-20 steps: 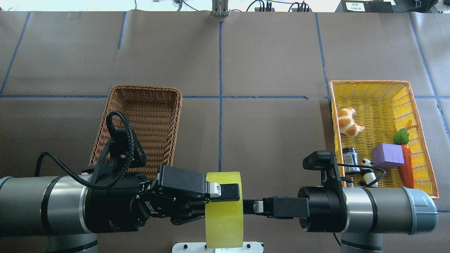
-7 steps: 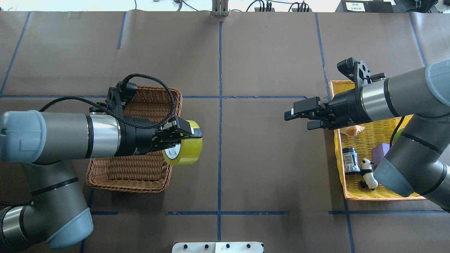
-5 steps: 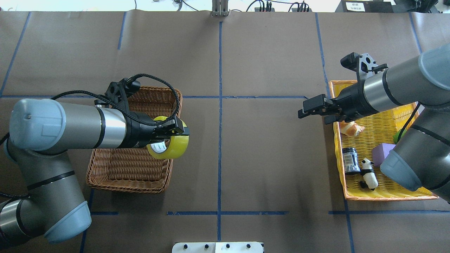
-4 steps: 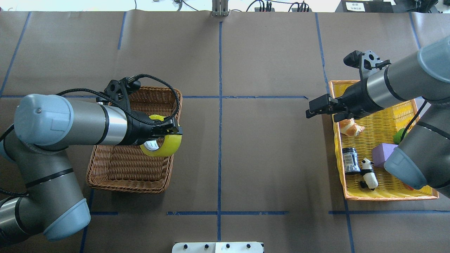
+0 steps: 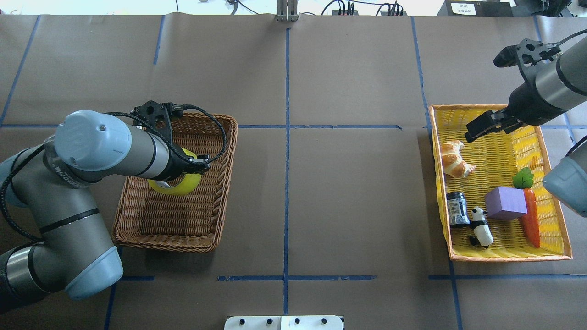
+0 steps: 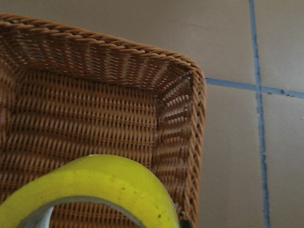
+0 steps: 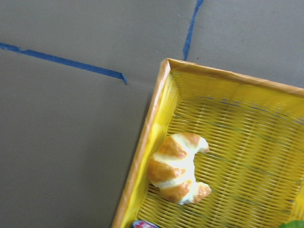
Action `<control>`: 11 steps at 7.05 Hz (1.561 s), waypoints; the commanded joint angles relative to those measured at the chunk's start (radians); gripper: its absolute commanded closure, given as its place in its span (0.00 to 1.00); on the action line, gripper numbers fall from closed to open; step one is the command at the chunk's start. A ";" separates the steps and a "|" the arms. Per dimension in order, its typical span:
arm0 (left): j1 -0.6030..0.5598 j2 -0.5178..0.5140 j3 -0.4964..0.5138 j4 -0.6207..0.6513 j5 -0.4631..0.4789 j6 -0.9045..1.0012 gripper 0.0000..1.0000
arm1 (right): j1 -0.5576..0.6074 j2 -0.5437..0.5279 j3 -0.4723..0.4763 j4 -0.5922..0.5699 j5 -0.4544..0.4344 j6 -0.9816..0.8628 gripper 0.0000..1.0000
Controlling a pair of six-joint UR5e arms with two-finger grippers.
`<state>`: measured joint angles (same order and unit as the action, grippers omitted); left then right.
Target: Move tape to another basket
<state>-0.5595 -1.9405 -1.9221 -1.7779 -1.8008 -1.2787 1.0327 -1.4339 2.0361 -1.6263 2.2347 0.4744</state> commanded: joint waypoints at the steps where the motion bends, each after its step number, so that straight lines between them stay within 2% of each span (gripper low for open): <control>1: 0.044 -0.021 0.090 0.012 0.005 0.018 0.89 | 0.061 -0.036 0.009 -0.027 0.026 -0.118 0.00; 2: 0.046 -0.025 0.106 0.014 0.005 0.044 0.31 | 0.067 -0.036 0.009 -0.027 0.034 -0.119 0.00; 3: 0.038 -0.028 0.094 0.018 0.002 0.133 0.00 | 0.069 -0.039 0.010 -0.027 0.036 -0.119 0.00; 4: 0.027 -0.020 0.088 0.023 -0.002 0.159 0.00 | 0.070 -0.040 0.010 -0.027 0.043 -0.119 0.00; 5: 0.004 -0.018 0.072 0.037 -0.032 0.283 0.00 | 0.087 -0.043 0.009 -0.027 0.057 -0.122 0.00; 7: -0.150 -0.011 0.038 0.133 -0.220 0.520 0.00 | 0.180 -0.115 -0.008 -0.030 0.081 -0.305 0.00; 9: -0.296 0.105 0.020 0.146 -0.300 0.777 0.00 | 0.304 -0.205 -0.052 -0.026 0.111 -0.541 0.00; 11: -0.516 0.220 0.043 0.150 -0.398 1.046 0.00 | 0.438 -0.278 -0.128 -0.024 0.143 -0.705 0.00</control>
<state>-0.9447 -1.7906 -1.8895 -1.6308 -2.1402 -0.3907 1.3929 -1.6618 1.9508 -1.6521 2.3644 -0.1304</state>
